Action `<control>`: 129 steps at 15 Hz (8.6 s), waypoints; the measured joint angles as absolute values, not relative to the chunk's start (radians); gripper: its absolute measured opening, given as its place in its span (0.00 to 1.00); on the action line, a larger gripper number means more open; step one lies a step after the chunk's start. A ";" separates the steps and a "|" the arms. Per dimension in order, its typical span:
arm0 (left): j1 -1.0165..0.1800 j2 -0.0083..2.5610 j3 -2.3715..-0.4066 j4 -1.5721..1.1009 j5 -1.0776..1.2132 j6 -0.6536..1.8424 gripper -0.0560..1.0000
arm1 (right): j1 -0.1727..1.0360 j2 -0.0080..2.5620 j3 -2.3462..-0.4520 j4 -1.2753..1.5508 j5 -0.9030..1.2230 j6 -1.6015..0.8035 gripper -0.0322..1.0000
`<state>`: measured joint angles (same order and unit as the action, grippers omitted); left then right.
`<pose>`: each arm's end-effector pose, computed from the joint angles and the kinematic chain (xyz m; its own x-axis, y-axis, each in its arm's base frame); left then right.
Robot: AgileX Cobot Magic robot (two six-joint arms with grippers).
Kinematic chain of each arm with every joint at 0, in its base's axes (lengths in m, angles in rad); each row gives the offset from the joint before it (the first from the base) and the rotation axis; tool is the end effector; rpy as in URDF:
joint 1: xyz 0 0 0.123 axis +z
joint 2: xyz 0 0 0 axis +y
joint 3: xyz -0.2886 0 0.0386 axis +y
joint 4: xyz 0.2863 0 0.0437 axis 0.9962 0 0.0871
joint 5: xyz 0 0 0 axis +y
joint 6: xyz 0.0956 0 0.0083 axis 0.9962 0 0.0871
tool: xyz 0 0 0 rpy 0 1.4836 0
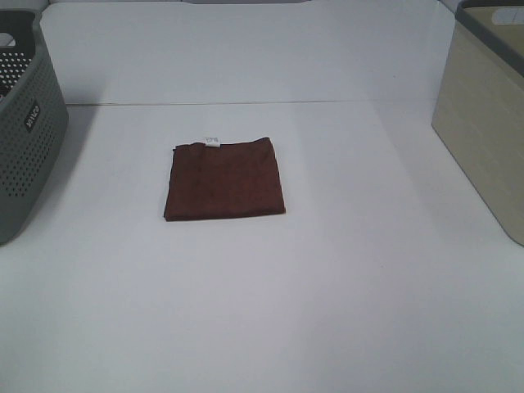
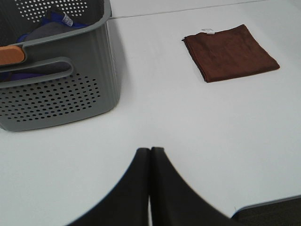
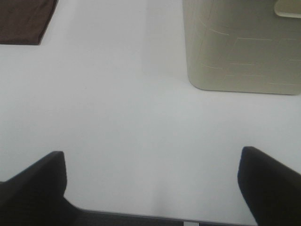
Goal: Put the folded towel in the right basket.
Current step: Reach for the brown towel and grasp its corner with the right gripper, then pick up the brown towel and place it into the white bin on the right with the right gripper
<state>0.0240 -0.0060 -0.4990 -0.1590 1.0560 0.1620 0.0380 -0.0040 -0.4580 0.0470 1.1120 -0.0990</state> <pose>0.0261 -0.0126 0.2945 -0.4325 0.0720 -0.8988 0.1362 0.9906 0.0138 0.0290 0.0051 0.2760 -0.5254 -0.0981 -0.8452 -0.1150 0.9924 -0.0437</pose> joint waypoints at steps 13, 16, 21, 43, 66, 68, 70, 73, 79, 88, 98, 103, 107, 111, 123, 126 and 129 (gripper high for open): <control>0.024 -0.006 -0.499 -0.159 1.056 0.162 0.05 | 0.038 -0.004 -0.458 0.047 1.112 -0.099 0.95; 0.024 -0.006 -0.499 -0.159 1.056 0.162 0.05 | 0.038 -0.004 -0.458 0.047 1.112 -0.099 0.95; 0.024 -0.006 -0.499 -0.159 1.056 0.162 0.05 | 0.038 -0.004 -0.458 0.047 1.112 -0.099 0.95; 0.024 -0.006 -0.499 -0.159 1.056 0.162 0.05 | 0.038 -0.004 -0.458 0.047 1.112 -0.099 0.95; 0.024 -0.006 -0.499 -0.159 1.056 0.162 0.05 | 0.038 0.769 -0.887 0.062 0.990 -0.099 0.94; 0.024 -0.006 -0.499 -0.159 1.056 0.162 0.05 | 0.038 0.903 -0.977 0.068 1.014 -0.099 0.93; 0.024 -0.006 -0.499 -0.159 1.056 0.162 0.05 | 0.038 1.012 -1.049 0.080 1.033 -0.100 0.93; 0.024 -0.006 -0.499 -0.159 1.056 0.162 0.05 | 0.038 1.246 -1.212 0.124 1.059 -0.106 0.93; 0.024 -0.006 -0.499 -0.159 1.056 0.162 0.05 | 0.127 1.454 -1.359 0.237 1.065 -0.169 0.92; 0.024 -0.006 -0.499 -0.159 1.056 0.162 0.05 | 0.392 1.747 -1.382 0.260 0.926 -0.129 0.85; 0.024 -0.006 -0.499 -0.159 1.056 0.162 0.05 | 0.256 2.204 -1.659 0.737 1.009 -0.322 0.77; 0.024 -0.006 -0.499 -0.159 1.056 0.162 0.05 | 0.233 2.317 -1.663 0.925 1.004 -0.434 0.77; 0.024 -0.006 -0.499 -0.159 1.056 0.162 0.05 | 0.244 2.391 -1.726 0.950 0.954 -0.452 0.79; 0.024 -0.006 -0.499 -0.159 1.056 0.162 0.05 | 0.283 2.480 -1.831 0.959 0.929 -0.439 0.81; 0.024 -0.006 -0.499 -0.159 1.056 0.162 0.05 | 0.389 2.562 -1.946 0.955 0.896 -0.315 0.08; 0.024 -0.006 -0.499 -0.159 1.056 0.162 0.05 | 0.351 2.555 -1.976 1.083 1.025 -0.340 0.08; 0.024 -0.006 -0.499 -0.159 1.056 0.162 0.05 | 0.326 2.495 -1.976 1.110 1.086 -0.340 0.08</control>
